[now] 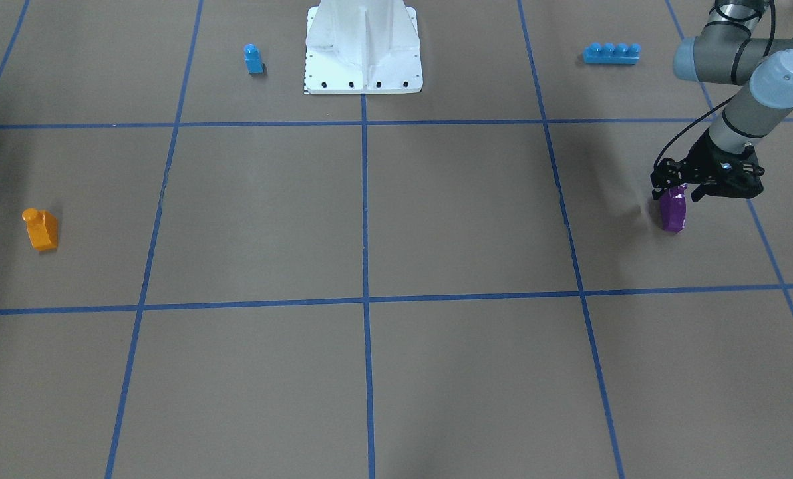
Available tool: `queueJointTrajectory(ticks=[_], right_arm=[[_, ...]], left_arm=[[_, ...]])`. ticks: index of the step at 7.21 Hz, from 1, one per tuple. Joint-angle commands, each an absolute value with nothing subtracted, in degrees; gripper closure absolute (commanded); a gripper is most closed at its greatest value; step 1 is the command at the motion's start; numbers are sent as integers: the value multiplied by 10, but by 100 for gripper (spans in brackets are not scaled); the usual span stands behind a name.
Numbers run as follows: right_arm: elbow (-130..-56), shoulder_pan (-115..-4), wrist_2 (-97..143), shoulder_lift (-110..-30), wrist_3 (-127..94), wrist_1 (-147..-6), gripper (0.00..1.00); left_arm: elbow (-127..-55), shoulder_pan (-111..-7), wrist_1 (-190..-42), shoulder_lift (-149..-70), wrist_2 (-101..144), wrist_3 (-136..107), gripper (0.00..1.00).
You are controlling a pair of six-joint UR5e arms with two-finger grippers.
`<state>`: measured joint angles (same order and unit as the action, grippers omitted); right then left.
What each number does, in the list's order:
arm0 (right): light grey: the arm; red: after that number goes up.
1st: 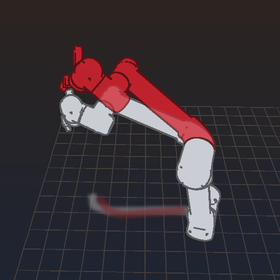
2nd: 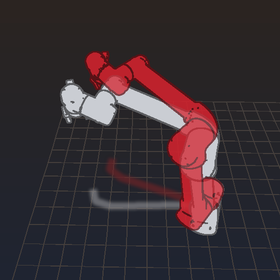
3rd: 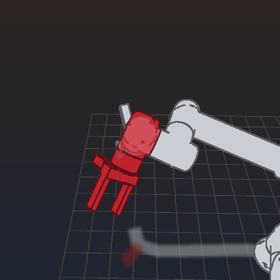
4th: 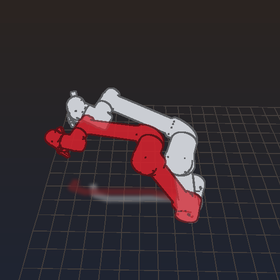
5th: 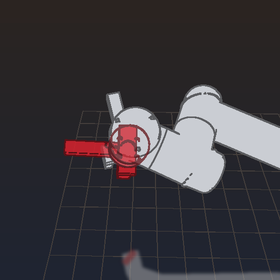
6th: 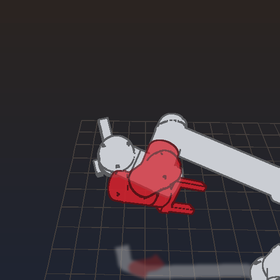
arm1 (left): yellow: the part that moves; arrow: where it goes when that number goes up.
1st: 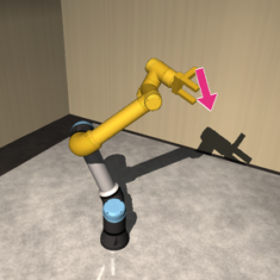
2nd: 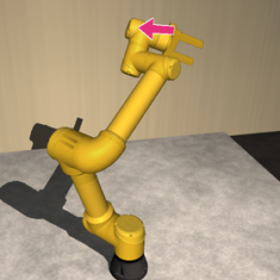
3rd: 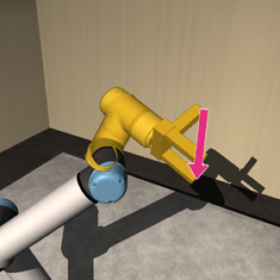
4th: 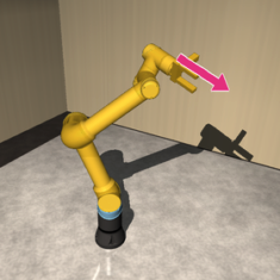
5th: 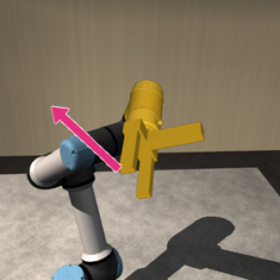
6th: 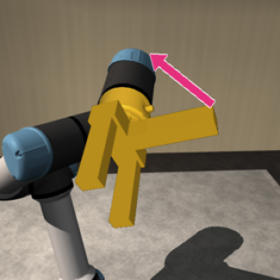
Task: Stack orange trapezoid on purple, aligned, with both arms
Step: 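Lower the left gripper onto the purple trapezoid and grasp it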
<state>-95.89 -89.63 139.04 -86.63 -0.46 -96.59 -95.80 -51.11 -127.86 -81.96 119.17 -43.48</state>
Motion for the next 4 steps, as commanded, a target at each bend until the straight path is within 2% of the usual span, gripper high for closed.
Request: queueJointTrajectory(ticks=[1,2,4], right_arm=[[-960,-896,1390,-864,-5,-966,0],[-960,-896,1390,-861,-5,-966,0],[-960,-896,1390,-856,-5,-966,0]], left_arm=[[-953,-510,-1278,-820,1192,-432,74],[-953,-510,-1283,-820,1193,-432,99],[-987,-512,-1276,-822,1242,-432,100]])
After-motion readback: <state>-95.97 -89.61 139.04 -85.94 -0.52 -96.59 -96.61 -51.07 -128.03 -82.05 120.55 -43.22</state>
